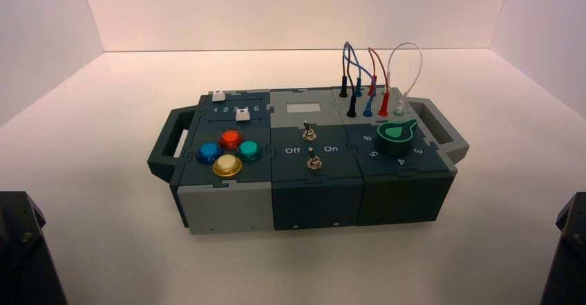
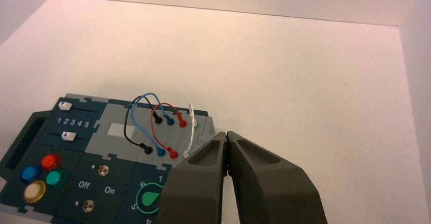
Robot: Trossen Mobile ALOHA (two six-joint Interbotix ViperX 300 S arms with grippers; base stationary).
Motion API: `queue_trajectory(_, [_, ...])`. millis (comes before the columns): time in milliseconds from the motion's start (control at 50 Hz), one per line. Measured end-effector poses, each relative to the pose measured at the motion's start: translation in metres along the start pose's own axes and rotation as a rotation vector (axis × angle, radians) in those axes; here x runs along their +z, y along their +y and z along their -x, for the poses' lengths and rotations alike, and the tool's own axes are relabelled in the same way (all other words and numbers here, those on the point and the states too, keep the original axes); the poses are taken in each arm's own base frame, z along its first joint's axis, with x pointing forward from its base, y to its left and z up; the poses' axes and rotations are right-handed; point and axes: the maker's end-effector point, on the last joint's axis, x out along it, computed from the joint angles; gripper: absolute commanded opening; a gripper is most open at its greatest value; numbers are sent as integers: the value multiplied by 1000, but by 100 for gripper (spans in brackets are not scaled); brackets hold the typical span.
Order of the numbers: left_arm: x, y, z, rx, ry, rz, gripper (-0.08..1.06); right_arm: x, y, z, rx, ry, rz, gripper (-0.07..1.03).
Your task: Turn the knob to position 1.
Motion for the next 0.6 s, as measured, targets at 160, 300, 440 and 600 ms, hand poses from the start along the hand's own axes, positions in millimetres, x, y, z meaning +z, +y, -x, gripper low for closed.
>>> queue_trajectory(160, [-1, 0, 0, 0, 2, 0, -3, 0, 0, 0, -1, 0, -1, -2])
queue_trajectory(300, [-1, 0, 0, -1, 2, 0, -3, 0, 0, 0, 0, 0, 0, -2])
queue_trajectory(440, [-1, 0, 0, -1, 2, 0, -3, -1, 0, 0, -1, 3, -1, -2])
queue_trajectory(600, [-2, -1, -1, -3, 9, 7, -3, -4, 0, -5, -1, 31, -2, -2])
